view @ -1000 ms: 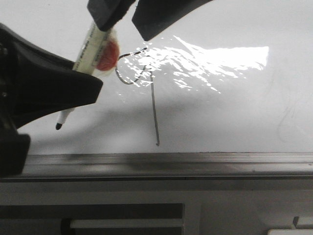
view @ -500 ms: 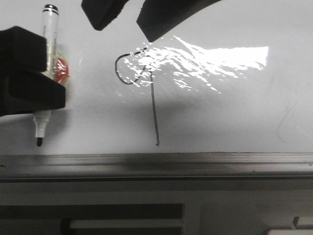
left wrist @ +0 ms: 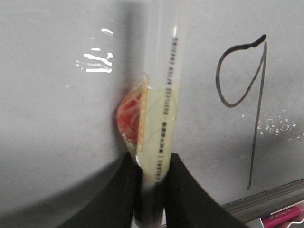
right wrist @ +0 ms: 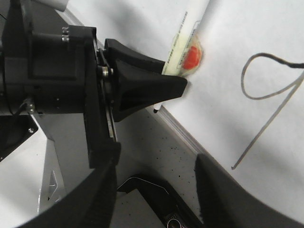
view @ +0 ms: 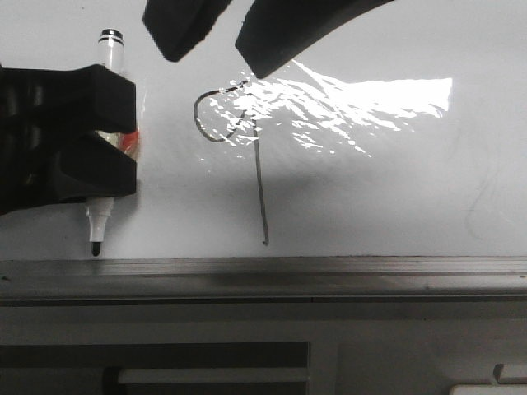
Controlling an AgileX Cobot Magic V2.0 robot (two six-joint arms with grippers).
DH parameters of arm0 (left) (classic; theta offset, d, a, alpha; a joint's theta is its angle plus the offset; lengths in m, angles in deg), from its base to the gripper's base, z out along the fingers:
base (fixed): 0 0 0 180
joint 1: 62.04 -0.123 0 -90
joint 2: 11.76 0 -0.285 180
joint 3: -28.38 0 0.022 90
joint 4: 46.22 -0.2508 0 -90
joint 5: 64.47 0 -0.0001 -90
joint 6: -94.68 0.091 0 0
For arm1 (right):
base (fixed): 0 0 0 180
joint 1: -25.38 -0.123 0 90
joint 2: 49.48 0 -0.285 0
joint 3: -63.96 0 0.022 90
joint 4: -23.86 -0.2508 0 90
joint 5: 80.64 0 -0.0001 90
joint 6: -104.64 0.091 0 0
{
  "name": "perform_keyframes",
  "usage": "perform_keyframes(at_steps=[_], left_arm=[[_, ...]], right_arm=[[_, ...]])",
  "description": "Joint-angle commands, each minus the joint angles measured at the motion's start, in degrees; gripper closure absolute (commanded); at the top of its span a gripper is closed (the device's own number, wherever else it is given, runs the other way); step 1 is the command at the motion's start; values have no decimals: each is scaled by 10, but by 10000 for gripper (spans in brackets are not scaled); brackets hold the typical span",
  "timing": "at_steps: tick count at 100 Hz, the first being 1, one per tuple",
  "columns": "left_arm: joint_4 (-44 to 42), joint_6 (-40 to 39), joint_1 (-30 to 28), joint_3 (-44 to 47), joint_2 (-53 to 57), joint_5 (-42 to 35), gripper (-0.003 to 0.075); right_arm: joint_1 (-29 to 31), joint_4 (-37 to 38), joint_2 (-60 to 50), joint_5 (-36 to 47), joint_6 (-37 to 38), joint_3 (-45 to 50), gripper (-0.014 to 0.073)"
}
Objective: Write number 9 on whiteboard
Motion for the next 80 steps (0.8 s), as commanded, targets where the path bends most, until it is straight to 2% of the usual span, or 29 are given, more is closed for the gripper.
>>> perform_keyframes(at_steps=[1, 7, 22, 29, 52, 59, 74, 80], left_arm=[[-3, -2, -1, -16, 4, -21, 730], [-3, -2, -1, -16, 4, -18, 685], [-3, -5, -1, -16, 4, -13, 437], [-3, -12, -1, -16, 4, -13, 374], [-4, -12, -1, -16, 33, -11, 365], [-11, -12, -1, -16, 59, -11, 365], [-27, 35, -1, -15, 137, -7, 377], [-27, 62, -1, -13, 164, -7, 429]], right_arm=[[1, 1, -11, 24, -3, -21, 267], [1, 1, -11, 22, -3, -21, 267], [1, 1, -11, 21, -3, -21, 267], [1, 1, -11, 21, -3, -21, 267], [1, 35, -28, 26, -3, -21, 292], [1, 53, -42, 37, -3, -15, 377], [1, 91, -95, 103, -3, 37, 647], [1, 105, -118, 125, -3, 67, 659]])
